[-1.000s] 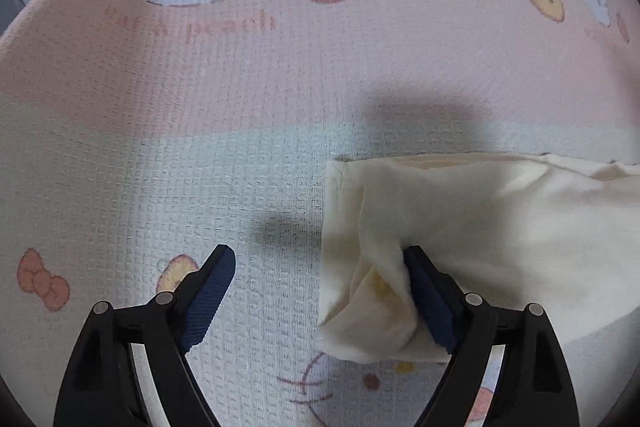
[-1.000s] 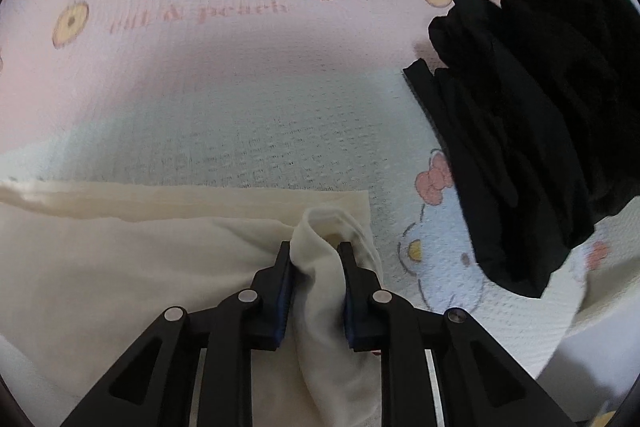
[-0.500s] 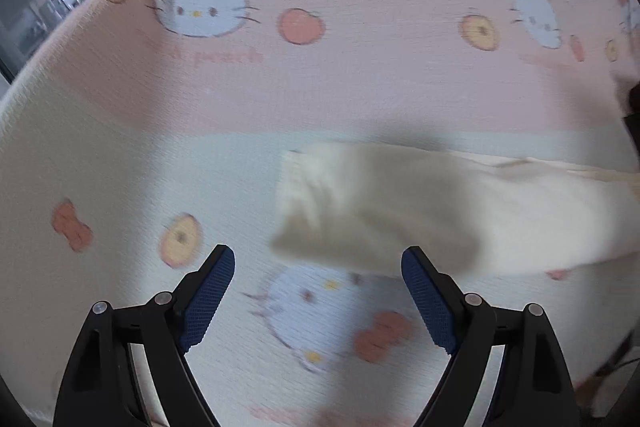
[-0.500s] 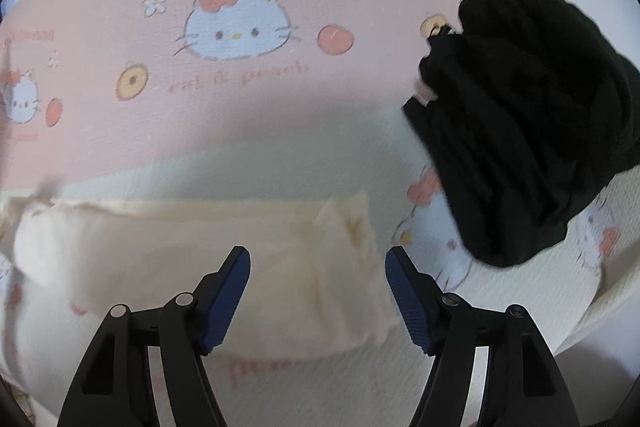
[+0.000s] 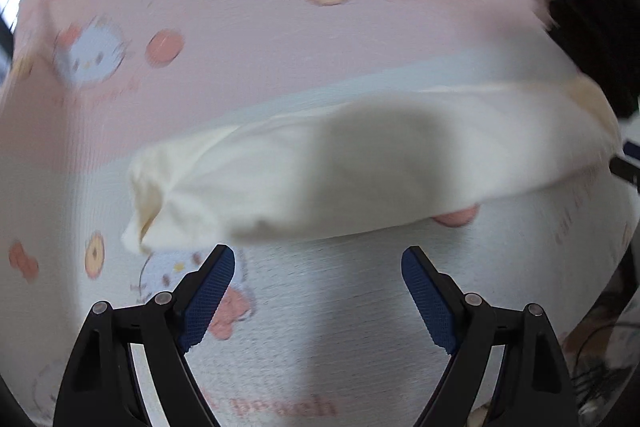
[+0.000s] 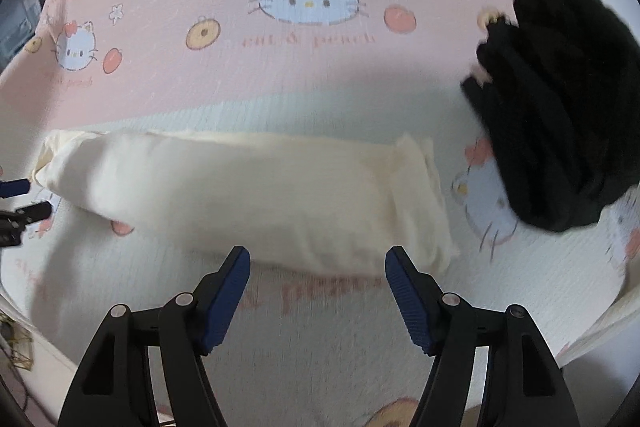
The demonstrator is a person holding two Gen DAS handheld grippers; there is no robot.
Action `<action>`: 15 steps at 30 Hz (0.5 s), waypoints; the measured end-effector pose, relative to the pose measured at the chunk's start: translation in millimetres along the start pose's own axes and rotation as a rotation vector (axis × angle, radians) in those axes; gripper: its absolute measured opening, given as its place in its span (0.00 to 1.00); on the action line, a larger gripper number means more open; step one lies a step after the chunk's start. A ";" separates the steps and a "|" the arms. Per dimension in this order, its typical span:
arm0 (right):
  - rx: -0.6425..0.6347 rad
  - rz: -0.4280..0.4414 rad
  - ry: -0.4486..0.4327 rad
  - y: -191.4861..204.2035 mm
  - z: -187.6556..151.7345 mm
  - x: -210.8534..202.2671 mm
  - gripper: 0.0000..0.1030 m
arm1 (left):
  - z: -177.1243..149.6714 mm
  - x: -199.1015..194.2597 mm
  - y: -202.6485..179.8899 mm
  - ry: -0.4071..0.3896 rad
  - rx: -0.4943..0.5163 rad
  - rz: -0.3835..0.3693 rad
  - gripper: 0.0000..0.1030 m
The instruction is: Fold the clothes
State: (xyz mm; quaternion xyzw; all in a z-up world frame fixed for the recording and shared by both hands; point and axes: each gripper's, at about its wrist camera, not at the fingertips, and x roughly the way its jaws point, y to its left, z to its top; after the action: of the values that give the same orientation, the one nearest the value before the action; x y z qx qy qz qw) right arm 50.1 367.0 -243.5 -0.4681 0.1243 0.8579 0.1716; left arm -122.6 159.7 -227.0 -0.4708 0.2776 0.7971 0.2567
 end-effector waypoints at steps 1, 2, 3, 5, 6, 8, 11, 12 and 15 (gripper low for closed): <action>0.019 0.015 0.010 -3.1 -4.5 1.5 0.68 | 0.9 -0.9 -10.4 -0.011 0.037 0.012 0.83; 0.053 0.039 0.021 -7.6 -9.5 4.6 0.68 | 0.9 -1.2 -20.2 -0.025 0.071 0.033 0.83; 0.091 0.058 0.033 -11.3 -13.8 8.0 0.68 | 0.9 -1.6 -30.0 -0.038 0.105 0.054 0.83; 0.155 0.087 0.068 -16.7 -22.1 15.9 0.67 | 1.0 -0.6 -50.7 -0.065 0.172 0.084 0.83; 0.177 0.094 0.086 -17.9 -25.7 19.6 0.68 | 1.1 0.7 -56.9 -0.071 0.188 0.080 0.83; 0.136 0.052 0.068 -10.5 -26.2 18.9 0.68 | 2.9 3.5 -66.1 -0.075 0.197 0.054 0.83; 0.065 0.002 0.026 2.1 -26.7 16.3 0.68 | 8.8 10.1 -78.3 -0.065 0.183 -0.005 0.83; 0.035 -0.005 0.013 7.4 -25.7 15.2 0.68 | 11.5 10.9 -80.1 -0.067 0.176 -0.020 0.83; -0.016 -0.022 0.009 20.4 -22.7 19.2 0.67 | 18.4 15.0 -87.1 -0.070 0.161 -0.045 0.83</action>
State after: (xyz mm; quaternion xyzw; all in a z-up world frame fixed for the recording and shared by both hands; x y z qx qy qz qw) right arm 49.3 343.3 -270.8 -0.4747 0.1134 0.8548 0.1767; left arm -81.7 236.6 -250.5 -0.4266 0.3208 0.7824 0.3210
